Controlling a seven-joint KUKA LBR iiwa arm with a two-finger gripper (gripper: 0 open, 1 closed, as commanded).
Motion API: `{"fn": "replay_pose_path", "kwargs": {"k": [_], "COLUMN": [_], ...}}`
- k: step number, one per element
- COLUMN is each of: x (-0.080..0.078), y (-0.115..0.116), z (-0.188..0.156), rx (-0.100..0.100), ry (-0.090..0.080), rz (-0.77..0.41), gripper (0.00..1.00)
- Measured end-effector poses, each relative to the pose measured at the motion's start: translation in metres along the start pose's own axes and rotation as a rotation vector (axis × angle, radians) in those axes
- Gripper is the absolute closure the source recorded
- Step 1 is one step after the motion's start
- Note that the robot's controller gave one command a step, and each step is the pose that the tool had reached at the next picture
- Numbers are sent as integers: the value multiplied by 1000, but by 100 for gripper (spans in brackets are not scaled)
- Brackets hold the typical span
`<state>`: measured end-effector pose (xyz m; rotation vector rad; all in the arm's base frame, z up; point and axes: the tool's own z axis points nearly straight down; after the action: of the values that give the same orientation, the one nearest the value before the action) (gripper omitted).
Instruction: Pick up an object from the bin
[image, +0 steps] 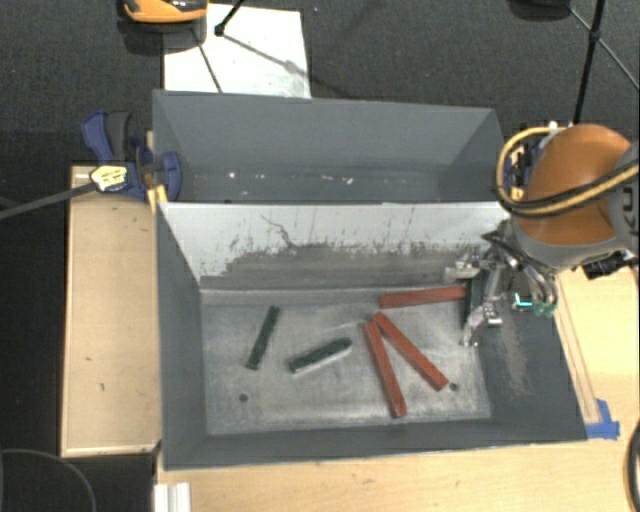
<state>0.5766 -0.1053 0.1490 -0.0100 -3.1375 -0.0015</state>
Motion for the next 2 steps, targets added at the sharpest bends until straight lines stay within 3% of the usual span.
{"fn": "replay_pose_path", "kwargs": {"k": [1, 2], "x": [-2, 18], "y": [0, 23], "z": [-4, 46], "rx": [1, 1], "ry": [-7, -12], "rz": [-2, 59], "gripper": [0, 0]}}
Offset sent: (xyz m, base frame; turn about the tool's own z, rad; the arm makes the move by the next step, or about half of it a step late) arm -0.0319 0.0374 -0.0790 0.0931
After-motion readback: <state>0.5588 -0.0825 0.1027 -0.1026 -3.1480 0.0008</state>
